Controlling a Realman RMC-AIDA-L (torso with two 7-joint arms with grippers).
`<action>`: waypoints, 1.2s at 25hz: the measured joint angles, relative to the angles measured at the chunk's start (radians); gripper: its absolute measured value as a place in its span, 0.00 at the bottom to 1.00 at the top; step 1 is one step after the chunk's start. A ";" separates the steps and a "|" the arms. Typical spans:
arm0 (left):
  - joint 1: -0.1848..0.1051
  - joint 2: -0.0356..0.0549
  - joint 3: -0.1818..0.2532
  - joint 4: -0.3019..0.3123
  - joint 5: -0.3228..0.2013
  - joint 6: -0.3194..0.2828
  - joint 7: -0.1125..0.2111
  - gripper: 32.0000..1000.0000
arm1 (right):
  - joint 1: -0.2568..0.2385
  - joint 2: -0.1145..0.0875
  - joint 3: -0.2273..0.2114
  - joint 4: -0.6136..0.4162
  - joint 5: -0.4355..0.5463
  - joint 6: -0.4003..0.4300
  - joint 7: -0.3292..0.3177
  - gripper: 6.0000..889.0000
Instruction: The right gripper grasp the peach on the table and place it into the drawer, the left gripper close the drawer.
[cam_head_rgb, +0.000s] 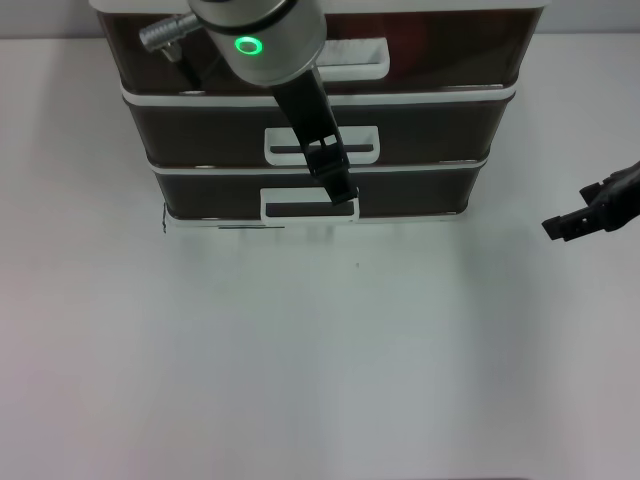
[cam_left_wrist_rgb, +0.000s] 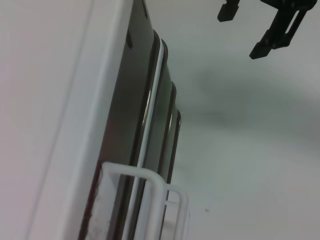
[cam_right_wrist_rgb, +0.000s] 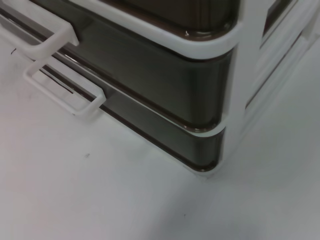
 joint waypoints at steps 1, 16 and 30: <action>0.000 -0.0004 0.000 0.000 0.000 0.000 0.000 0.81 | 0.000 0.000 0.000 0.000 0.000 0.000 0.000 0.87; 0.007 -0.0025 0.009 0.032 -0.069 -0.064 -0.016 0.81 | -0.001 0.000 -0.002 0.000 0.000 0.000 0.000 0.87; 0.038 -0.0025 0.014 0.089 -0.131 -0.108 -0.029 0.81 | -0.008 0.000 -0.004 0.000 0.000 0.000 0.001 0.87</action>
